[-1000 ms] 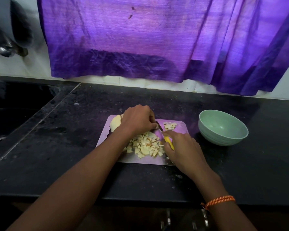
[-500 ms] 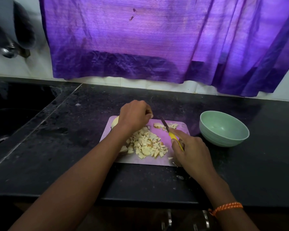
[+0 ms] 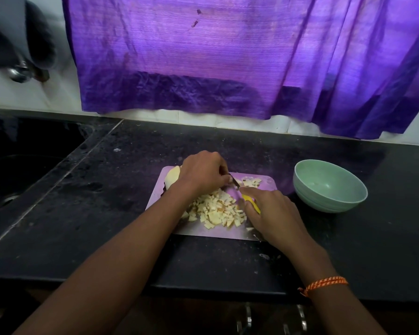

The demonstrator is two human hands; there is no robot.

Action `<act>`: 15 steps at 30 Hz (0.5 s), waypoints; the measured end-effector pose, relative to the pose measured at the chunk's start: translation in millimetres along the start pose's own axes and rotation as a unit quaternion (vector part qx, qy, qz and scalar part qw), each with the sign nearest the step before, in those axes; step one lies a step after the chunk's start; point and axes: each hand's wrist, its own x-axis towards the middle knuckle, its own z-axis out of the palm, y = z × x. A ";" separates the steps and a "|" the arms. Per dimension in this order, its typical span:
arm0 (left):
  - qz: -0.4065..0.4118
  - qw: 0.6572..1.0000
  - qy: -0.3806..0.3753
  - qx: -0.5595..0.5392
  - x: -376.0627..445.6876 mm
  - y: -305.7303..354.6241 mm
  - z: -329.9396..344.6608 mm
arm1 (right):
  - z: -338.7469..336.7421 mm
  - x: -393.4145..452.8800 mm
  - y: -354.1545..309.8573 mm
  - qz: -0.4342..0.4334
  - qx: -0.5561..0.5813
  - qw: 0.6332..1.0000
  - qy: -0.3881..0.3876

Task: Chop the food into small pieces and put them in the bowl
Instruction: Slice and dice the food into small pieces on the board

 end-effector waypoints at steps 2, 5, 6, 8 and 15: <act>0.011 1.000 0.005 0.011 -0.3 2.7 1.7 | 0.6 0.4 0.8 -0.004 0.015 1.000 -0.004; 0.010 1.000 0.005 0.012 -0.2 3.4 2.6 | 0.6 -3.8 2.0 -0.004 0.029 1.000 -0.006; 0.009 1.000 0.003 0.011 -0.2 3.1 2.3 | -0.1 -6.9 3.1 -0.001 0.035 0.999 -0.006; 0.010 1.000 0.001 0.011 -0.4 4.1 1.8 | -3.6 -16.7 6.0 0.001 0.046 0.999 -0.001; 0.024 1.000 -0.004 0.005 -1.3 4.6 -3.7 | -4.4 -46.9 23.7 0.018 0.128 0.991 0.039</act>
